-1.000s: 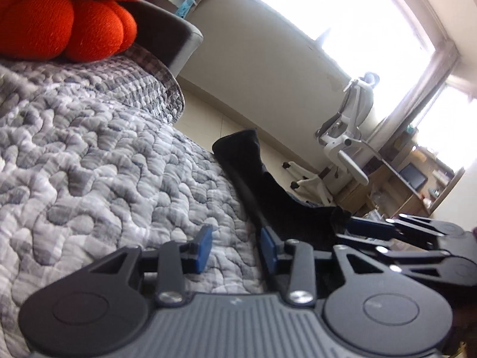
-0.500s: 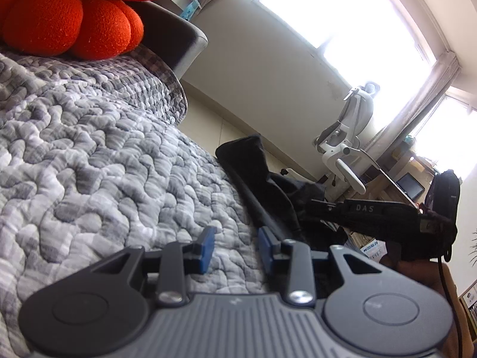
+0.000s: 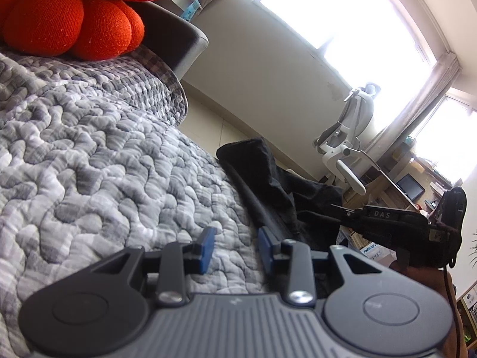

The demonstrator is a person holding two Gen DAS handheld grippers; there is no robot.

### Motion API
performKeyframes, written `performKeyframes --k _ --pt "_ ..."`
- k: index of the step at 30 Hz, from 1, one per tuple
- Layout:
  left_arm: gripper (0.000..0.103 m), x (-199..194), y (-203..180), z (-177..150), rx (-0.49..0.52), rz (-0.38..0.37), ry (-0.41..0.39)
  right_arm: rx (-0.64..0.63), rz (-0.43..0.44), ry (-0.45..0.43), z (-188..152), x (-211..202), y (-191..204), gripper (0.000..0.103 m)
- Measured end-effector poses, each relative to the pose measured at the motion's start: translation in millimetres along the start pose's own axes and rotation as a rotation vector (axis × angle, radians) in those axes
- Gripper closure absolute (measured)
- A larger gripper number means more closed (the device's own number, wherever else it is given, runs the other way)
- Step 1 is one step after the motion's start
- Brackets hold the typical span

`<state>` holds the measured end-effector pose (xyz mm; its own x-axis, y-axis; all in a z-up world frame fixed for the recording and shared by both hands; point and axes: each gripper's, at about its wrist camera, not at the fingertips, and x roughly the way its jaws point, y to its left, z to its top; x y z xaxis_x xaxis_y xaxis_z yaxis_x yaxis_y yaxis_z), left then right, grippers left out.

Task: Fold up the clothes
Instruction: 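Lay the folded T-shirt side down and open both grippers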

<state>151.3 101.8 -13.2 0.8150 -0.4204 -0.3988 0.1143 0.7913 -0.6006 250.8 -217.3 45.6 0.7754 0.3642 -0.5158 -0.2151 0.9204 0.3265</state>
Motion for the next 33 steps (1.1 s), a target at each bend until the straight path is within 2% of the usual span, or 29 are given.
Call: performKeyframes --k 2,4,7,9,11,14,16,19,25,33 --pt "0.069 -0.1 -0.1 -0.1 0.001 0.001 -0.001 0.052 -0.01 -0.017 2.7 -5.1 -7.2 0.099" --pt "0.069 -0.1 -0.2 -0.3 0.001 0.002 -0.001 0.098 -0.032 0.004 3.0 -0.2 -15.9 0.099" --pt "0.069 0.0 -0.2 -0.5 0.001 0.003 -0.002 0.093 -0.094 0.068 -5.2 16.3 -21.8 0.099" --pt "0.069 0.0 -0.2 -0.5 0.0 0.003 -0.003 0.113 -0.088 0.06 -8.8 17.4 -24.9 0.098" --pt "0.069 0.0 0.1 -0.5 -0.001 0.002 -0.004 0.143 -0.062 0.043 -10.0 12.2 -25.9 0.088" --pt "0.069 -0.1 0.8 -0.4 -0.004 0.0 -0.006 0.103 -0.052 0.045 -11.9 -4.2 -21.3 0.082" --pt "0.069 -0.3 1.0 -0.3 -0.005 0.0 -0.007 0.06 -0.033 0.049 -16.6 -19.5 -16.8 0.058" --pt "0.069 -0.6 0.6 -0.6 -0.005 0.001 -0.009 0.037 0.089 0.111 -34.6 -46.5 -10.5 0.056" --pt "0.069 -3.4 1.7 -0.3 -0.014 0.009 -0.024 0.063 0.338 0.27 -94.3 -99.8 7.0 0.056" --pt "0.065 -18.1 5.4 -6.5 -0.069 0.02 -0.033 -0.071 0.508 0.318 -150.4 -193.8 23.1 0.056"
